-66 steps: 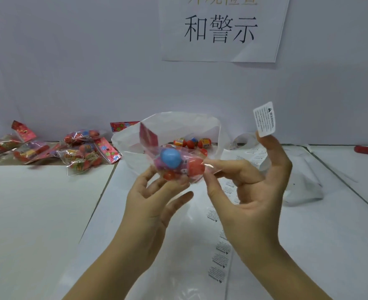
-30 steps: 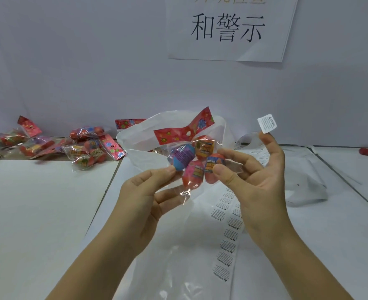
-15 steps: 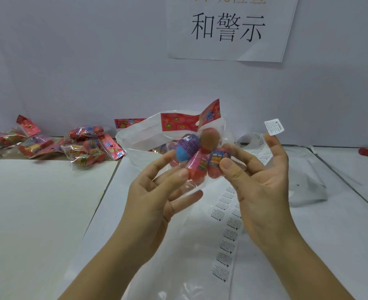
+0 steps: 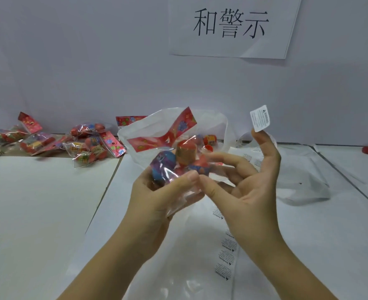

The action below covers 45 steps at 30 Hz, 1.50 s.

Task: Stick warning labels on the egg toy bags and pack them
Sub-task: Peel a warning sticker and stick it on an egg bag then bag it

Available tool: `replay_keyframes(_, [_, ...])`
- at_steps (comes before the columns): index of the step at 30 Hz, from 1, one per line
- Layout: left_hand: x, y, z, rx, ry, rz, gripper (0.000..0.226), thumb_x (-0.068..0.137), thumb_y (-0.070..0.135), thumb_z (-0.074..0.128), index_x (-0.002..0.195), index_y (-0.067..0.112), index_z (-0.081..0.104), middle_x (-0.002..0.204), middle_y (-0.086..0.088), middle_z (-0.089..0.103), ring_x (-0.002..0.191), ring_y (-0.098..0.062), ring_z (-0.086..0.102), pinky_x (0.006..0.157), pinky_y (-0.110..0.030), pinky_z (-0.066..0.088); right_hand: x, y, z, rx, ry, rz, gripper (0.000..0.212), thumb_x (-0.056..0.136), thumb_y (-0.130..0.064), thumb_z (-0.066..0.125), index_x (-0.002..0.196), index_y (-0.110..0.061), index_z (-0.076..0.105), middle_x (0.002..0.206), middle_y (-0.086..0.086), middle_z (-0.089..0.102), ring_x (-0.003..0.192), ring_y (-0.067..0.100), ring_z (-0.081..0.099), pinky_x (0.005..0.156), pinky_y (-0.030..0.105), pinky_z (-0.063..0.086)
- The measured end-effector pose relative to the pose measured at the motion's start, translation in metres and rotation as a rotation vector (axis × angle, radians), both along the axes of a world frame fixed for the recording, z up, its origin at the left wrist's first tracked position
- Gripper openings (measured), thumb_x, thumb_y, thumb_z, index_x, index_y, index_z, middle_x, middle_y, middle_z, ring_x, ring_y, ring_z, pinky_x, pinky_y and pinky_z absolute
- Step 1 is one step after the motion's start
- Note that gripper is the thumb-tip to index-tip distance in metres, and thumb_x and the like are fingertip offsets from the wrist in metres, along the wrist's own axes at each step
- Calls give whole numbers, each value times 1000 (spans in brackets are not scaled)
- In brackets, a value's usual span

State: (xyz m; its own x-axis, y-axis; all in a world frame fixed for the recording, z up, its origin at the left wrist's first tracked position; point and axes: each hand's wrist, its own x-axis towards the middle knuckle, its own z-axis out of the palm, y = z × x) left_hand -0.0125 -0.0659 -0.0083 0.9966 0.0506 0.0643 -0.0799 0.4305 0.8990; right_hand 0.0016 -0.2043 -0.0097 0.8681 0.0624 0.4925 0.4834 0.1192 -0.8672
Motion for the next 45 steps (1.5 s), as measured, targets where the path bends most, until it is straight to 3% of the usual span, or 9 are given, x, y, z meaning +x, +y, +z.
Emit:
replay_keyframes(4, [0,2,6,-26,-6,65,20,51,21,76,68,33,79,78,-2,76,71,-16,74,56,-23,57,-1,-6,7,0,-64,-20,68,71,-30,76,125,-49,40,115,-4,66,110,14,63,82,23,54])
replay_keyframes(7, [1,8,10,44,11,54,26,44,26,77,70,27,79,76,0,76,69,-15,74,55,-25,57,3,-19,18,53,-20,-1,25,70,-37,66,95,-43,65,88,-2,70,83,15,67,64,23,53])
replay_keyframes(9, [2,11,10,96,37,53,46,40,27,79,84,15,74,79,-1,76,73,-17,75,56,-26,58,6,-27,24,29,56,66,13,68,-37,64,79,-33,70,68,-2,65,63,15,62,52,24,49])
replay_keyframes(13, [3,14,11,139,51,7,59,42,22,81,98,16,65,88,-5,77,80,-20,75,59,-24,57,10,-34,29,-135,172,239,9,69,-34,67,67,-25,68,55,-1,59,48,18,60,42,26,45])
replay_keyframes(16, [3,13,8,207,62,-29,75,40,-3,89,107,19,62,94,-6,76,84,-24,74,59,-23,56,13,-31,26,-188,220,230,11,76,-26,66,65,-25,67,54,1,60,47,21,62,40,27,46])
replay_keyframes(20, [1,9,6,181,30,14,65,51,6,79,111,20,56,89,-5,76,79,-22,75,57,-23,55,13,-27,23,-175,249,179,14,75,-27,64,62,-25,67,53,1,60,48,22,63,42,28,49])
replay_keyframes(23, [0,5,8,172,19,23,71,46,-1,90,105,22,57,82,1,76,73,-16,74,55,-22,55,13,-25,21,-171,248,136,12,74,-28,66,62,-26,68,53,2,61,48,22,64,45,28,50])
replay_keyframes(27, [0,2,7,128,29,73,71,39,22,78,106,21,57,82,0,75,71,-15,73,56,-23,56,12,-22,17,-179,240,111,9,72,-31,68,64,-27,71,55,0,63,52,18,64,49,26,51])
replay_keyframes(45, [3,1,4,134,50,141,64,40,25,77,101,23,57,72,9,74,65,-6,72,53,-18,54,10,-18,12,-152,240,92,6,76,-27,74,71,-24,73,58,-3,64,55,13,63,54,22,51])
